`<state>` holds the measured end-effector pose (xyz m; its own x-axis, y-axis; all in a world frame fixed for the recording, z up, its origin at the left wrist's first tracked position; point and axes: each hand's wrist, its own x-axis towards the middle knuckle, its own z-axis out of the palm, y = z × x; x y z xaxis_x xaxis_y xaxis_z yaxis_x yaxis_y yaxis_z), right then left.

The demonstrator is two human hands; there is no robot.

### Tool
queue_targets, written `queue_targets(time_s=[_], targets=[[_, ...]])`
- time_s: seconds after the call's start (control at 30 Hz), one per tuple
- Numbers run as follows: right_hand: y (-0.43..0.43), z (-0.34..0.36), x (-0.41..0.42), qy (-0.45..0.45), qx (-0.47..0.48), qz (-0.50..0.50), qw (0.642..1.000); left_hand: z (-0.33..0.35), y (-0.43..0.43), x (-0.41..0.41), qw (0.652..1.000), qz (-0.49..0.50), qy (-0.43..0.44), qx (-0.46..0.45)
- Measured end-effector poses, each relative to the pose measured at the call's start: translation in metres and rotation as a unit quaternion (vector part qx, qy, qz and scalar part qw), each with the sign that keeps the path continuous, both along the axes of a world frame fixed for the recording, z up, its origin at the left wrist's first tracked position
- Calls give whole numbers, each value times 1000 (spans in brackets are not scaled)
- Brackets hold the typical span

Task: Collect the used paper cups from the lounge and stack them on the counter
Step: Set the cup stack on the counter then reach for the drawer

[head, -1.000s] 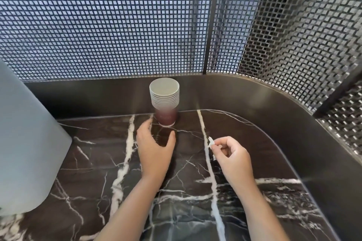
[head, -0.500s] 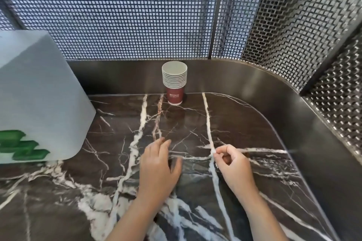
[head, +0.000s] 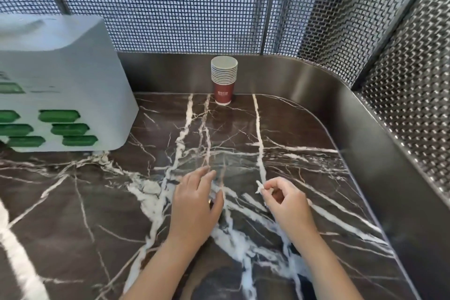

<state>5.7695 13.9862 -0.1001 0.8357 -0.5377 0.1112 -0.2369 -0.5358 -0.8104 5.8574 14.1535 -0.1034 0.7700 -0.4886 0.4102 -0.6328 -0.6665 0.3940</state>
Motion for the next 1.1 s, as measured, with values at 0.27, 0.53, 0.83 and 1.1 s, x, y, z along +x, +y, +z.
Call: queue_targets(time_s=[0.27,0.53,0.83,1.1], targets=[[43,4,-68,-2,-28,-19,999,7,39,-58,1000,-16,12,-19],[100,-3,-154,4,-13,-29,999,2,102,-131,998,10,21,-50],[129,-34,-229,30,49,-51,997,-27,150,-207,994,62,26,-82],[114,-77,-249,91,94,-67,989,-70,124,-244,997,45,44,-39]])
